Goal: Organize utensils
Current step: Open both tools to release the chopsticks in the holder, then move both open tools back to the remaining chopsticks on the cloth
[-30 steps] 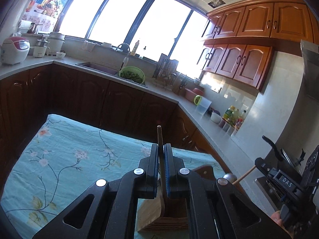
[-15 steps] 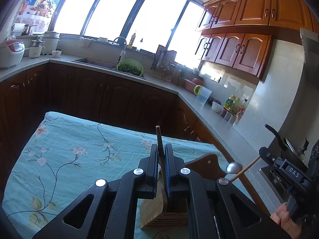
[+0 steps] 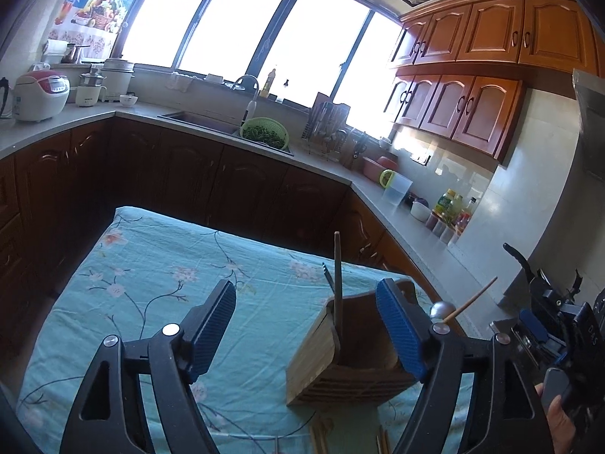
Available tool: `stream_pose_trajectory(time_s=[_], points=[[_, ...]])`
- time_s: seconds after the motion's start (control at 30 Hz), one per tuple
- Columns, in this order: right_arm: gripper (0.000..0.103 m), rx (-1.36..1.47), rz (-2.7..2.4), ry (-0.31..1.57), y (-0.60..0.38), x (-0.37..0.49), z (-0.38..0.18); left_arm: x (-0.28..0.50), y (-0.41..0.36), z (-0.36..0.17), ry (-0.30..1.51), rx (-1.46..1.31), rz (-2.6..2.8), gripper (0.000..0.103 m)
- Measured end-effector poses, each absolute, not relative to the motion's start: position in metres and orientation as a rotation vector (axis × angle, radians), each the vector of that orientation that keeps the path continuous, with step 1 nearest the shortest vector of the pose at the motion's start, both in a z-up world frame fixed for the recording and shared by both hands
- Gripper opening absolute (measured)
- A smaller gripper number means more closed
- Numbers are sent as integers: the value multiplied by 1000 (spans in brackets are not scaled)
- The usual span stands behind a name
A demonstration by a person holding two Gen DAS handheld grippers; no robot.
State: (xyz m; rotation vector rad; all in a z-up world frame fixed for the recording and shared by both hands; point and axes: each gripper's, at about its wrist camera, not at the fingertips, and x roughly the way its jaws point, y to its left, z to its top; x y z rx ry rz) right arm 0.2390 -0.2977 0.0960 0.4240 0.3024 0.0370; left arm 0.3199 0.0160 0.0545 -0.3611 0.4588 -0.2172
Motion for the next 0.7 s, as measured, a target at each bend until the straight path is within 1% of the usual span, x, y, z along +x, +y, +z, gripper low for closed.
stream_pose_trajectory(time_s=[0.3, 0.7], points=[[101, 431, 55, 396, -290, 182, 65, 256, 39, 37, 550, -362, -210, 80], [101, 433, 51, 518, -279, 137, 24, 205, 52, 18, 656, -397, -174, 80]])
